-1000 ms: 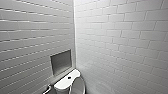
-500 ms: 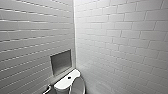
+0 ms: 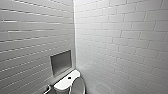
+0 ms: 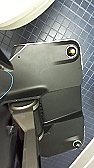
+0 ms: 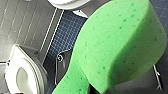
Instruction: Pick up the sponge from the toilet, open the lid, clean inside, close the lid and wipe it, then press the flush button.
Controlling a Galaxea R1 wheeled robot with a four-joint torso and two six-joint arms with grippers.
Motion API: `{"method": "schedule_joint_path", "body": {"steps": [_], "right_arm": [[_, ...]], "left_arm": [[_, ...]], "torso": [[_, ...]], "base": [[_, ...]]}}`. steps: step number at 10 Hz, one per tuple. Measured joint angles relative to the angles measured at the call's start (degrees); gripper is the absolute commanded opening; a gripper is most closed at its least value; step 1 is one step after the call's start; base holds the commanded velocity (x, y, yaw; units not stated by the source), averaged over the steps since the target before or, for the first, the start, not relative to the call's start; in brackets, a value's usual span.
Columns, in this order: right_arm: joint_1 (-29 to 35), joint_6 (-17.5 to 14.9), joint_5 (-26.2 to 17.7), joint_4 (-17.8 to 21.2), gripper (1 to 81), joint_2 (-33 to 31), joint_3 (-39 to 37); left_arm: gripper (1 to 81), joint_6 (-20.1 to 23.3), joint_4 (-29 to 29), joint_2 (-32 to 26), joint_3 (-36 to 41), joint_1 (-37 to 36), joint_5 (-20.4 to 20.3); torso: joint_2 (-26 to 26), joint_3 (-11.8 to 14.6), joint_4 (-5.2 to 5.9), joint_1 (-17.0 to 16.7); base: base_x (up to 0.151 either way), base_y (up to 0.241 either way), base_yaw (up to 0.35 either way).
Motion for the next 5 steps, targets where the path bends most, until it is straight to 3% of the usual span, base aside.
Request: {"method": "schedule_joint_path", "body": {"steps": [5], "right_arm": [[7.31,1.35,-0.3,3.35,1.0,-5.33,2.34]], "left_arm": [[81.1,0.0,0.02,0.13,-0.01,0.11,-0.16]], "torso": [[-10.27,-6.54,0.0,6.47]], "base": [[0.0,0.0,0.0]]}}
